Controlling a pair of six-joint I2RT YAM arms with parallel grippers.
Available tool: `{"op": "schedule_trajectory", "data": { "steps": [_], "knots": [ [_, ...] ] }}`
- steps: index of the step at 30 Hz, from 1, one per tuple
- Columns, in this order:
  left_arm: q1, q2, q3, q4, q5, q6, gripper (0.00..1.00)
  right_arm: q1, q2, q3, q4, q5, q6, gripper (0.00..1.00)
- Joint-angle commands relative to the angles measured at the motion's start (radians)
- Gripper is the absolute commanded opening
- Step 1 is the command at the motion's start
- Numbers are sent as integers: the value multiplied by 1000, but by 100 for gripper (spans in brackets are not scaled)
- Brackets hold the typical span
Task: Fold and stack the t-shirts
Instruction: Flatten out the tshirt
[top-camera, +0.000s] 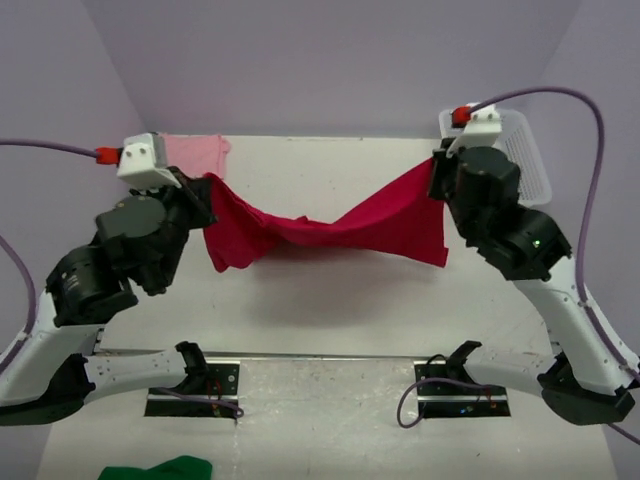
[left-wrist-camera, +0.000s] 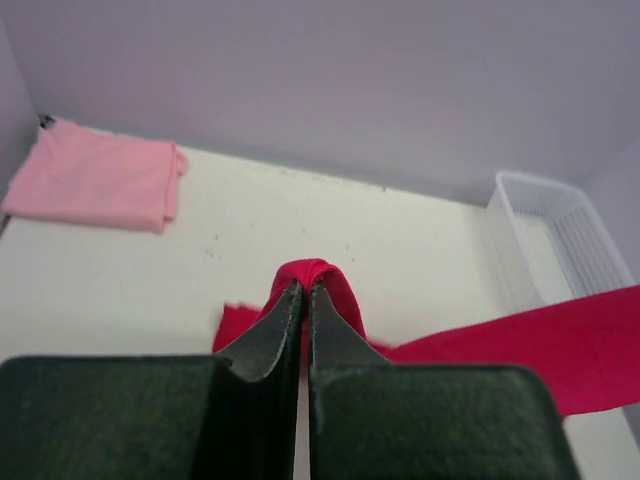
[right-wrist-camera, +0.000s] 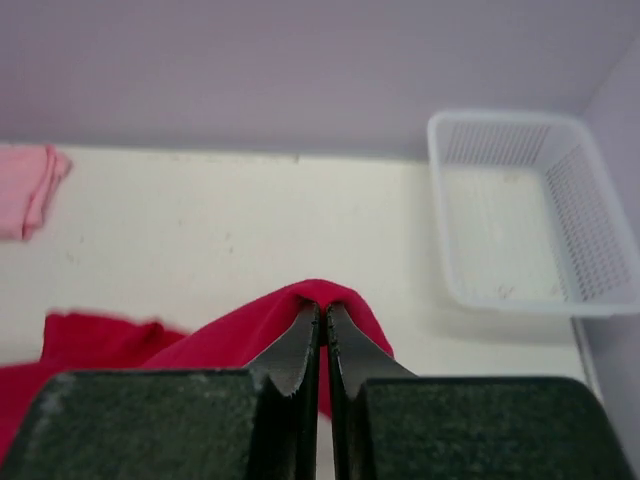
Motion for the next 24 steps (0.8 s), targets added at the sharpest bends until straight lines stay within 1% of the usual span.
{"op": "schedule_trajectory", "data": {
  "steps": [1,2,3,4,5,6,7,8,9,10,11,13,14,16,17,18,20,23,24],
  "knots": [
    [-3,-9,186,101,-123,261,0,-38,3,205,78,-10,-278,0],
    [-3,-9,216,150,-143,307,0,-37,8,247,89,-19,-341,0],
    [-3,-2,248,169,-144,376,0,-37,21,330,89,-30,-361,0],
    [-3,4,315,213,-137,416,0,-37,29,371,87,-59,-386,0],
    [-3,6,346,237,-103,456,0,-37,40,418,67,-70,-410,0],
    [-3,9,368,268,-79,536,0,-37,60,511,51,-82,-417,0],
    [-3,9,403,325,-34,590,0,-35,69,555,8,-123,-429,0],
    [-3,17,429,334,-10,643,0,-34,75,621,-6,-143,-437,0],
    [-3,17,449,350,15,677,0,-29,77,643,-14,-165,-446,0],
    [-2,17,458,401,38,712,0,-26,68,653,-20,-192,-456,0],
    [0,17,466,411,100,741,0,-20,57,660,-20,-253,-475,0],
    [0,12,468,455,161,798,0,-12,22,663,-2,-303,-484,0],
    [1,12,472,460,226,812,0,-6,11,666,1,-326,-483,0],
    [3,18,478,488,271,841,0,0,-11,683,13,-382,-478,0],
    [3,23,483,494,331,847,0,3,-15,689,18,-405,-480,0],
    [3,30,484,508,345,865,0,3,-21,689,27,-441,-481,0],
    [3,53,495,560,356,890,0,3,-20,686,61,-449,-504,0],
    [1,135,526,621,319,999,0,3,26,696,84,-433,-561,0],
    [1,188,539,642,301,1026,0,3,40,696,92,-424,-573,0]
  ]
}}
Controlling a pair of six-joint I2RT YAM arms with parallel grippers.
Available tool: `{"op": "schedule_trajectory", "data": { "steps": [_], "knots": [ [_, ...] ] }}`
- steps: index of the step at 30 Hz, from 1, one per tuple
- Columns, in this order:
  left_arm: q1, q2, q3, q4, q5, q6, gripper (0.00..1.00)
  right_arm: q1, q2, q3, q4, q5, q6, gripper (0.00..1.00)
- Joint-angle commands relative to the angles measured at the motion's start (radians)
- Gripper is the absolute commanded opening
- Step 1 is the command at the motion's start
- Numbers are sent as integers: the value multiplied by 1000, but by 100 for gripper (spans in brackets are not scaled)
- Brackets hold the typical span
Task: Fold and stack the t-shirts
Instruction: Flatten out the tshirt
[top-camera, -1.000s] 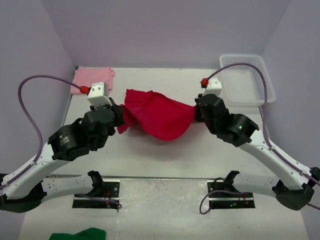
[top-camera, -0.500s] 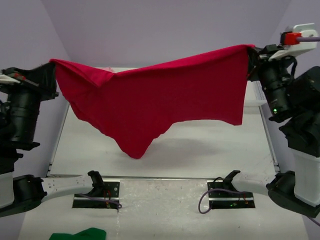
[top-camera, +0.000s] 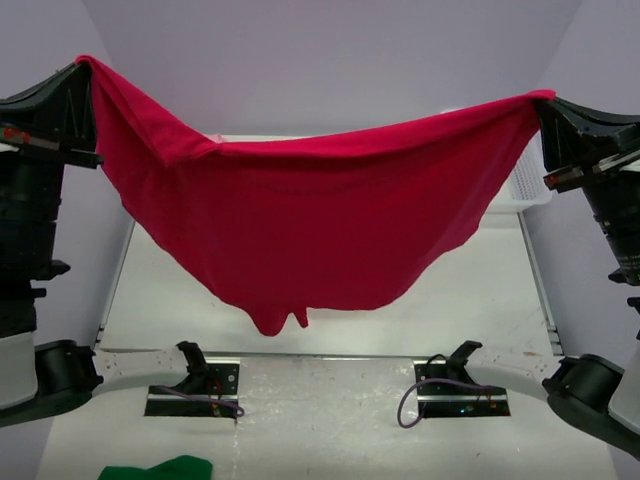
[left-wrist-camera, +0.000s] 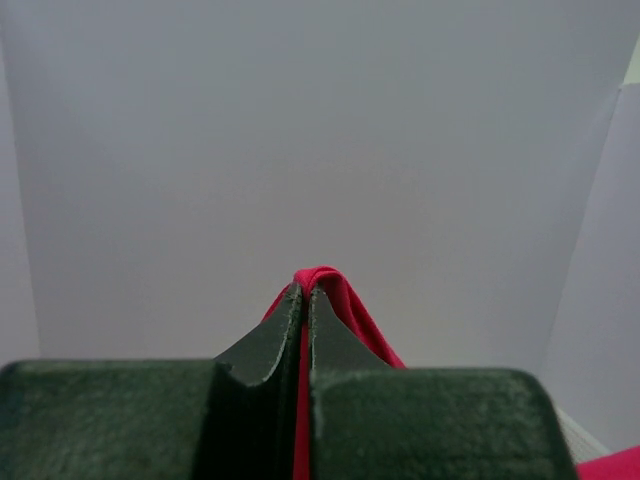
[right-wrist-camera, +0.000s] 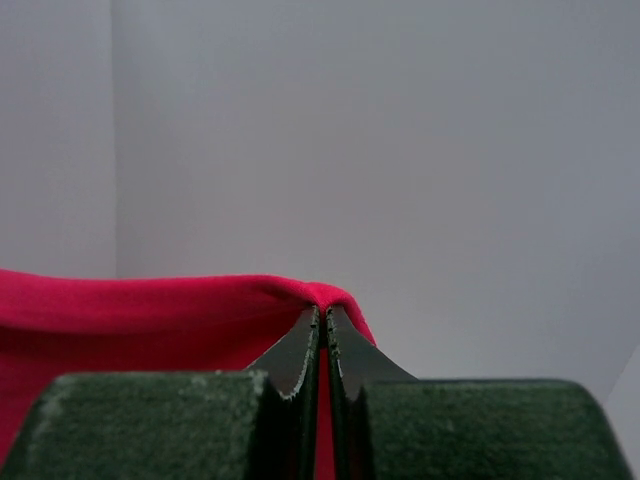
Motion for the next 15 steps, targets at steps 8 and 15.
{"op": "schedule_trajectory", "data": {
  "steps": [8,15],
  "knots": [
    [179,484,297,151,82,161,0,-136,260,82,86,-6,-108,0],
    [634,761,376,26,486,-237,0,-285,370,83,130,-73,-23,0]
  ]
}}
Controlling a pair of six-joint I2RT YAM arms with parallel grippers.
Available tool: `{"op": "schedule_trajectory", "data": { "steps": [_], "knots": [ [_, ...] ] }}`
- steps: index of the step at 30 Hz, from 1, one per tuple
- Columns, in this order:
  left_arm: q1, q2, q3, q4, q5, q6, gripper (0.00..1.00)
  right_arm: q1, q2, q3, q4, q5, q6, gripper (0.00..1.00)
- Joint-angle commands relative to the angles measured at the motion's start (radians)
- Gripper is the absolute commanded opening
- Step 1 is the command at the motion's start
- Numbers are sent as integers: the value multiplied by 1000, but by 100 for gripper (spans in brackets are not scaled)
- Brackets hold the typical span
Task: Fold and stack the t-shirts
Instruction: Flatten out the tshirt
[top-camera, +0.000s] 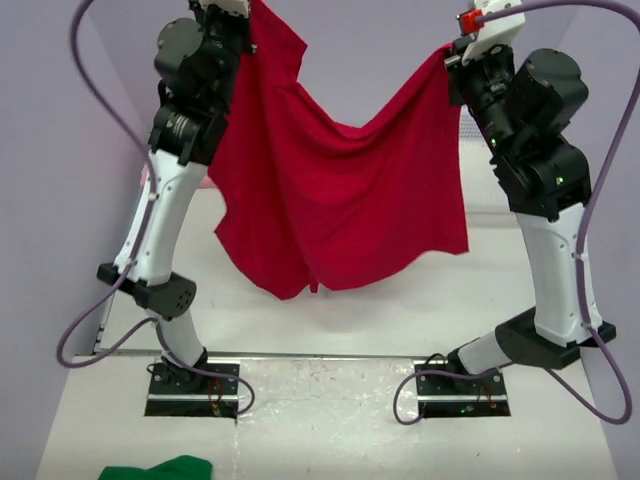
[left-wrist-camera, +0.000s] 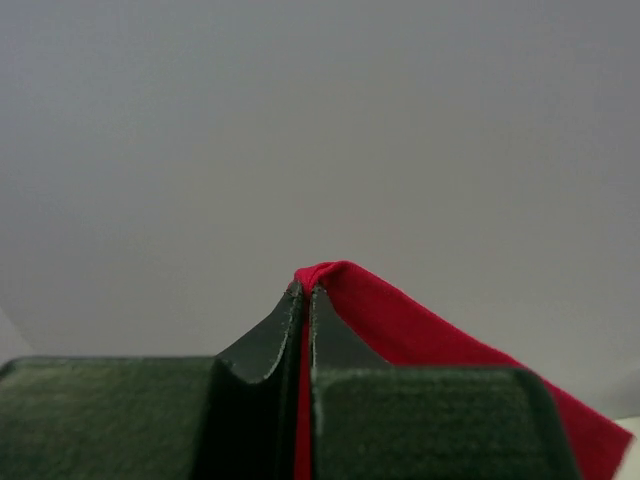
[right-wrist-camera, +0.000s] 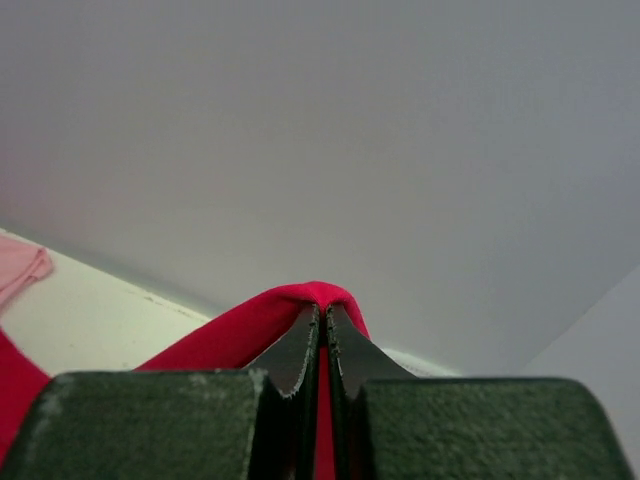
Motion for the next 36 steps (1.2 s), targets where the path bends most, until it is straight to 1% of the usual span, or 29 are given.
{"op": "schedule_trajectory", "data": {
  "steps": [1,2,4,5,6,7,9,11,12,13,18,19,21,23,24,25,26,27,28,30,31,33,35,36],
  "knots": [
    [175,89,35,-36,255,-214,0,-87,21,46,65,-49,54,0],
    [233,147,67,-38,272,-243,0,-103,42,81,65,-45,65,0],
    [285,202,78,-24,335,-271,0,-147,104,129,63,-42,91,0],
    [330,213,78,-24,346,-271,0,-161,117,133,68,-46,100,0],
    [370,219,58,-18,361,-307,0,-193,150,153,69,-61,119,0],
    [370,217,58,-13,393,-308,0,-205,168,163,69,-60,122,0],
    [407,203,4,1,401,-302,0,-221,191,167,59,-42,110,0],
    [425,175,-19,-8,427,-286,0,-230,181,129,59,-29,103,0],
    [427,163,-32,-19,426,-282,0,-233,167,108,56,-28,103,0],
    [430,131,-55,-22,443,-241,0,-232,127,54,57,-28,103,0],
    [435,7,-144,-67,446,-223,0,-230,13,-70,34,-25,129,0],
    [435,-47,-163,-68,464,-243,0,-227,-3,-99,25,-20,131,0],
    [433,-104,-261,-62,481,-263,0,-219,-54,-130,8,6,137,0],
    [431,-188,-350,-73,476,-317,0,-189,-111,-181,-6,20,155,0],
    [428,-210,-370,-85,476,-331,0,-189,-111,-198,-12,21,163,0],
    [410,-256,-393,-93,457,-349,0,-163,-146,-233,-14,27,166,0],
    [401,-279,-446,-106,460,-357,0,-146,-161,-251,-17,65,166,0],
    [386,-296,-468,-116,446,-361,0,-100,-174,-271,-17,90,156,0],
    [351,-341,-523,-120,405,-365,0,-78,-215,-326,-6,104,154,0],
    [318,-383,-574,-110,379,-366,0,-19,-264,-382,29,103,171,0],
    [295,-411,-614,-99,374,-366,0,-8,-299,-414,32,101,177,0],
    [295,-393,-619,-81,372,-362,0,-3,-303,-437,48,113,188,0],
    [295,-350,-576,-97,372,-351,0,-3,-284,-448,69,135,174,0],
    [295,-328,-557,-94,346,-345,0,-24,-269,-445,75,133,176,0]
  ]
}}
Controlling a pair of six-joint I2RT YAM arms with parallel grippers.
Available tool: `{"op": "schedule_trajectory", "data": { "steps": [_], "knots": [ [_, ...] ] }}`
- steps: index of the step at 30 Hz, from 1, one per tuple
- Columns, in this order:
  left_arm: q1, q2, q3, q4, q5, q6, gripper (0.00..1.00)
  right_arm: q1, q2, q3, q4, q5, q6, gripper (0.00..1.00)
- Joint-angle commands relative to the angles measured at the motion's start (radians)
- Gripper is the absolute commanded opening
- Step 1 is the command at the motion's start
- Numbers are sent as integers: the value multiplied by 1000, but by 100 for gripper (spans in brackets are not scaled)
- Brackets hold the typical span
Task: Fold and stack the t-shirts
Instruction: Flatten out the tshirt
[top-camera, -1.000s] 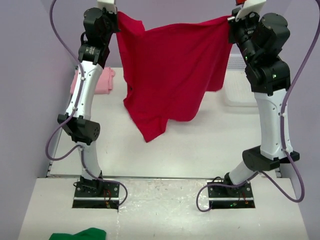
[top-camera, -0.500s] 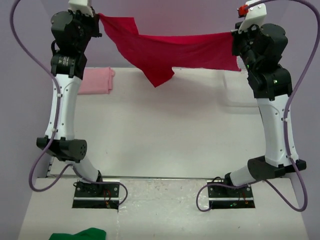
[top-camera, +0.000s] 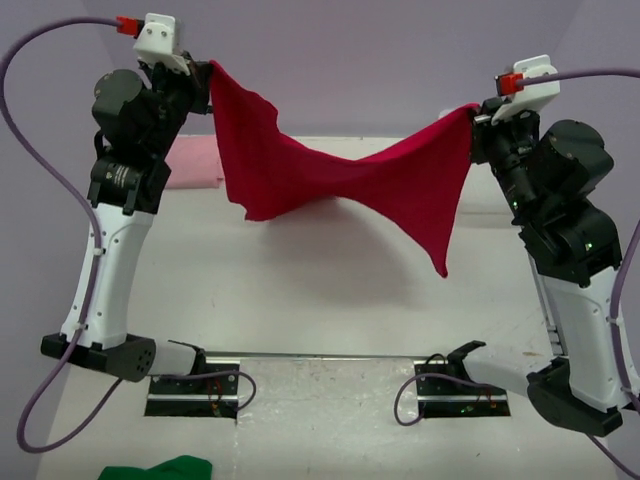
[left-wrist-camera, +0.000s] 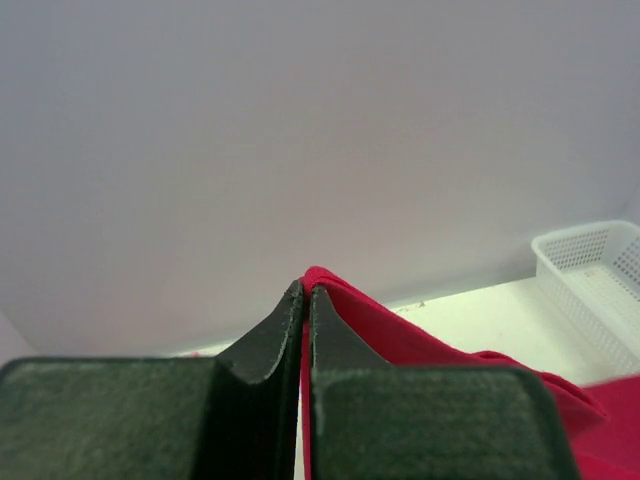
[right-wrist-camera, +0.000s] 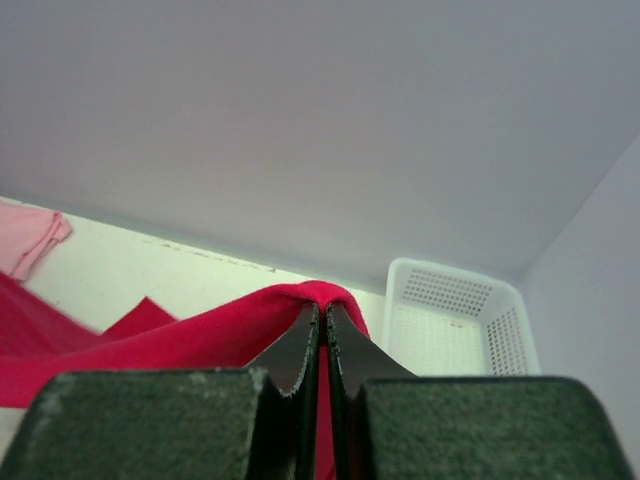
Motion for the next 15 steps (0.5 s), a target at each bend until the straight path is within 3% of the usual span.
{"op": "schedule_trajectory", "data": {
  "steps": [1,6,10,15],
  "knots": [
    [5,107,70,4,-54,6,0,-29,75,0,78,39,14,0],
    [78,323,257,-15,-13,19,0,-182,213,80,115,-32,63,0],
    [125,540,571,-101,16,43,0,-261,356,193,117,-69,66,0],
    [146,617,599,-19,41,57,0,-295,505,342,112,-80,46,0]
  ]
}}
